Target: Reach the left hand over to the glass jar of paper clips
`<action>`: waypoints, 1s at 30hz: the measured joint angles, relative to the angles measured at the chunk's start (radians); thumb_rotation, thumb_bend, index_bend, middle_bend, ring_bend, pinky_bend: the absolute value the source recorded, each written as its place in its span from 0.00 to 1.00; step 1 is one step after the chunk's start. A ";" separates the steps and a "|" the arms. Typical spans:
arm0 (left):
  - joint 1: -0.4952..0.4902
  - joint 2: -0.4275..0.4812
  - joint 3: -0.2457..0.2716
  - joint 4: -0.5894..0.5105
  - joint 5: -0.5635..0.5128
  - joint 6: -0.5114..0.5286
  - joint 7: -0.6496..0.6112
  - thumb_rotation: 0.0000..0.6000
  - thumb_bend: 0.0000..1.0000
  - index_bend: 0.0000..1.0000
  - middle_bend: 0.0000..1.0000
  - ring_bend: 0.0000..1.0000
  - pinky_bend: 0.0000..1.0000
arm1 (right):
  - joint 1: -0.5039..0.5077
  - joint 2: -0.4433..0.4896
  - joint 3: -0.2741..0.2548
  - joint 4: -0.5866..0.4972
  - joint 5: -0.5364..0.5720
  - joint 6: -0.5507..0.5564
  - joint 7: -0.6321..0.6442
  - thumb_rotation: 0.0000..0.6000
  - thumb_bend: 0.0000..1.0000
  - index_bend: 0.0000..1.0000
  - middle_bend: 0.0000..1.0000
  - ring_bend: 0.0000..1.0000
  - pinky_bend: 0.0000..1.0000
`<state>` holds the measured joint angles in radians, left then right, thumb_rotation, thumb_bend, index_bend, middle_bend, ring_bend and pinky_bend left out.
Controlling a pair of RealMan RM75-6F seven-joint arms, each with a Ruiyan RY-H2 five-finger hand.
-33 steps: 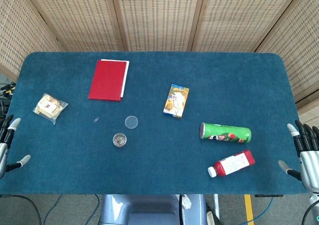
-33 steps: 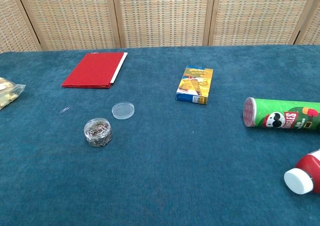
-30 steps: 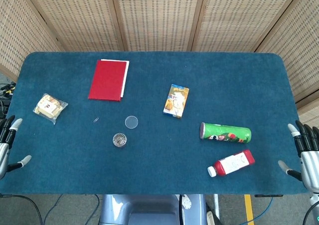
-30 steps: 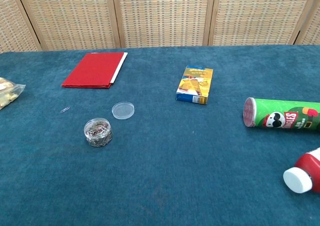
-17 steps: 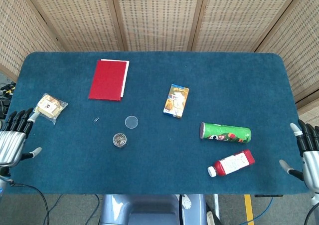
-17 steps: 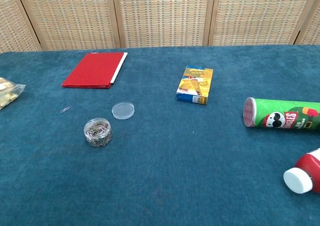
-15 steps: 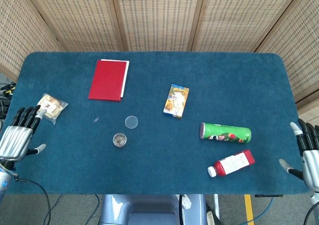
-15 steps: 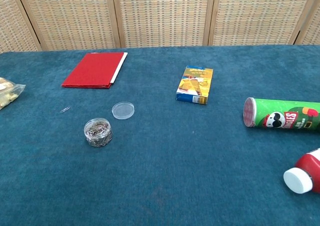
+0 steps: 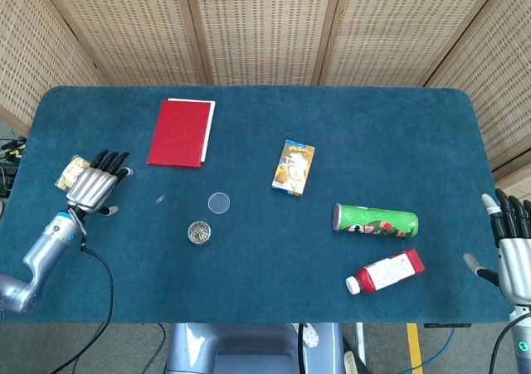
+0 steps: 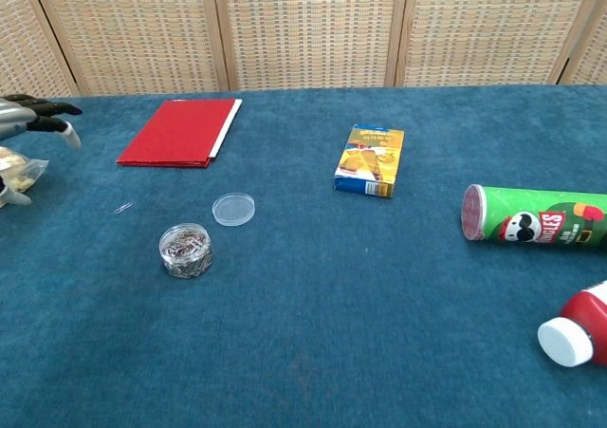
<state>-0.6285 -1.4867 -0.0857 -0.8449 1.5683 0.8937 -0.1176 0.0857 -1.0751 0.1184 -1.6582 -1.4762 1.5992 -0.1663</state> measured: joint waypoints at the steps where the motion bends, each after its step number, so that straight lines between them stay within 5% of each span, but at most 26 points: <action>1: -0.018 -0.034 0.009 0.049 0.009 -0.009 -0.034 1.00 0.13 0.29 0.00 0.00 0.00 | 0.001 -0.003 0.002 0.003 0.004 -0.004 -0.003 1.00 0.00 0.00 0.00 0.00 0.00; 10: -0.092 -0.169 0.064 0.229 0.058 -0.015 -0.201 1.00 0.21 0.37 0.00 0.00 0.00 | 0.004 -0.010 0.009 0.010 0.015 -0.016 -0.009 1.00 0.00 0.00 0.00 0.00 0.00; 30: -0.135 -0.269 0.109 0.335 0.053 -0.026 -0.244 1.00 0.27 0.41 0.00 0.00 0.00 | 0.004 -0.007 0.022 0.019 0.032 -0.033 0.011 1.00 0.00 0.00 0.00 0.00 0.00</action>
<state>-0.7639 -1.7560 0.0230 -0.5101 1.6217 0.8682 -0.3616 0.0893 -1.0826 0.1401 -1.6388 -1.4442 1.5666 -0.1549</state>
